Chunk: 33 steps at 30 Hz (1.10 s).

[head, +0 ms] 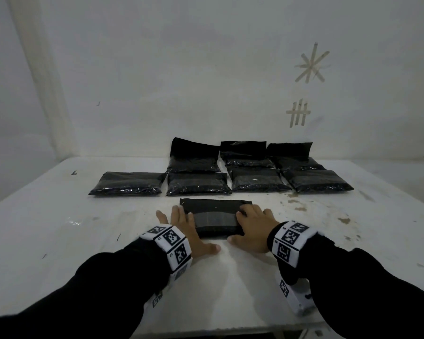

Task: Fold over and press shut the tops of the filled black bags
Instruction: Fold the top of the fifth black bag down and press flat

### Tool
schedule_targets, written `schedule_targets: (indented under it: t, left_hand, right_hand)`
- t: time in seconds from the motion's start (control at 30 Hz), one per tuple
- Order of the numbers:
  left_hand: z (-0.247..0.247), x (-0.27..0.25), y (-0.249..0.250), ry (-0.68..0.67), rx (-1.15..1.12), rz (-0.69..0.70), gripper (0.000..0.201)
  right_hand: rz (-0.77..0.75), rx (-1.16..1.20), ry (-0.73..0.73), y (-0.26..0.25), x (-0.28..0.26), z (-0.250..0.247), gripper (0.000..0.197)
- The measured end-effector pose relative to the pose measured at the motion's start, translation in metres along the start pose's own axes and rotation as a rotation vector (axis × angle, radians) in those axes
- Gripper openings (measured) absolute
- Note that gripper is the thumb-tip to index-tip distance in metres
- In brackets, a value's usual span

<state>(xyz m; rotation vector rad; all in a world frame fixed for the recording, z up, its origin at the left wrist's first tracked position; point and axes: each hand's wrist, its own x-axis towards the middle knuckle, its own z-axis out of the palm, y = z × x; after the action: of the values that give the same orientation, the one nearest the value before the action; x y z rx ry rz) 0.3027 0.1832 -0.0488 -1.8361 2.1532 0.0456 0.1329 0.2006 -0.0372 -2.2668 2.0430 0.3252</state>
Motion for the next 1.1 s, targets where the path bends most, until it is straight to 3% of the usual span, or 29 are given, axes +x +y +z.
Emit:
schedule_targets:
  t: [0.17, 0.3, 0.47, 0.63, 0.77, 0.93, 1.1]
  left_hand:
    - [-0.003, -0.001, 0.003, -0.033, -0.18, 0.054, 0.118]
    - [-0.006, -0.007, 0.002, -0.076, -0.21, 0.084, 0.115]
    - [0.001, 0.001, 0.003, -0.055, -0.113, 0.07, 0.114]
    - [0.002, 0.003, 0.005, 0.061, -0.028, 0.097, 0.119]
    - [0.003, 0.003, 0.003, 0.013, -0.136, 0.175, 0.116]
    - [0.003, 0.001, 0.007, -0.04, -0.117, 0.182, 0.11]
    - [0.005, 0.0, 0.008, 0.086, 0.052, 0.249, 0.121]
  right_hand:
    - [-0.012, 0.227, -0.151, -0.001, -0.001, -0.002, 0.088]
    - [0.002, 0.191, -0.2, -0.003, 0.001, 0.003, 0.09]
    - [-0.017, -0.021, -0.089, -0.009, 0.005, 0.006, 0.083]
    - [-0.051, 0.196, -0.115, -0.007, 0.001, 0.002, 0.083]
    - [-0.038, 0.104, -0.155, -0.009, 0.002, 0.003, 0.077]
    - [-0.075, -0.116, -0.042, -0.019, 0.008, 0.003, 0.072]
    - [-0.106, 0.072, -0.123, -0.02, 0.007, 0.002, 0.081]
